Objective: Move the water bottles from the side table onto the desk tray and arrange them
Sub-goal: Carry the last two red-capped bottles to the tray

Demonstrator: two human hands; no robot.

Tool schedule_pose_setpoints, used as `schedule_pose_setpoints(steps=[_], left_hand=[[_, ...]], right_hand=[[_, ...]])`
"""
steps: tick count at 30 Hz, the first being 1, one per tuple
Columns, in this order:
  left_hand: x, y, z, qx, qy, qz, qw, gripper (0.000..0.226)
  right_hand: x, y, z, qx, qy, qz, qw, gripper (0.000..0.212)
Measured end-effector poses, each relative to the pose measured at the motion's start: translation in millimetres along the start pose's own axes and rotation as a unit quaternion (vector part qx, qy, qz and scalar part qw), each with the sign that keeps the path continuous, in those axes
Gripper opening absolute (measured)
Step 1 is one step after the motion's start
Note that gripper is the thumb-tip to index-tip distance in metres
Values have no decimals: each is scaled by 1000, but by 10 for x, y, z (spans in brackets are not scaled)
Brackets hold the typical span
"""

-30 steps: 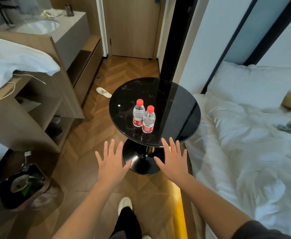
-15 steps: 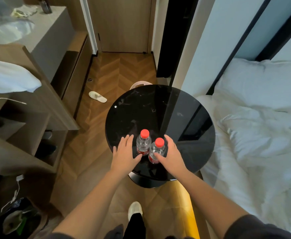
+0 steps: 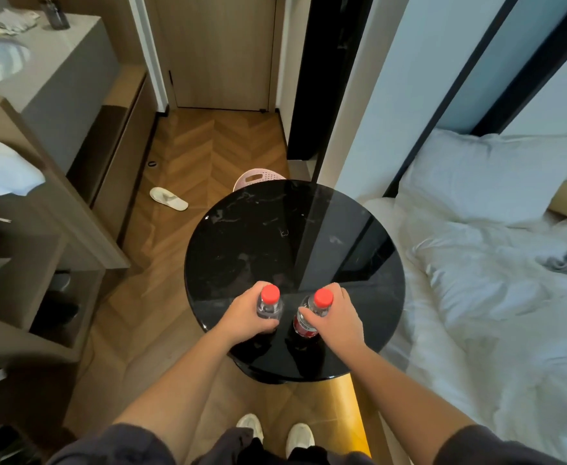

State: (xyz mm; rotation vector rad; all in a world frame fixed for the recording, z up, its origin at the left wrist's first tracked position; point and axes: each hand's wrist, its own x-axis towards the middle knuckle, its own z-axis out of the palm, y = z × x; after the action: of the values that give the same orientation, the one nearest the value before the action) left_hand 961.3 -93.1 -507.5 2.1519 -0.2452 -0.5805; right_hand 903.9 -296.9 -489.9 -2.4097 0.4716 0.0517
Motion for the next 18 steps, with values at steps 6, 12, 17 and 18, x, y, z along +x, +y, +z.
schedule_pose_setpoints(steps=[6, 12, 17, 18], left_hand=[[-59, -147, 115, -62, 15, -44, 997, 65], [-89, -250, 335, -114, 72, -79, 988, 66], [-57, -208, 401, -129, 78, -96, 984, 53], [-58, -214, 402, -131, 76, -99, 983, 51]], right_hand=[[97, 117, 63, 130, -118, 48, 983, 57], [124, 204, 176, 171, -128, 88, 973, 67], [71, 235, 244, 184, -96, 105, 973, 59], [69, 236, 246, 190, -88, 110, 972, 57]])
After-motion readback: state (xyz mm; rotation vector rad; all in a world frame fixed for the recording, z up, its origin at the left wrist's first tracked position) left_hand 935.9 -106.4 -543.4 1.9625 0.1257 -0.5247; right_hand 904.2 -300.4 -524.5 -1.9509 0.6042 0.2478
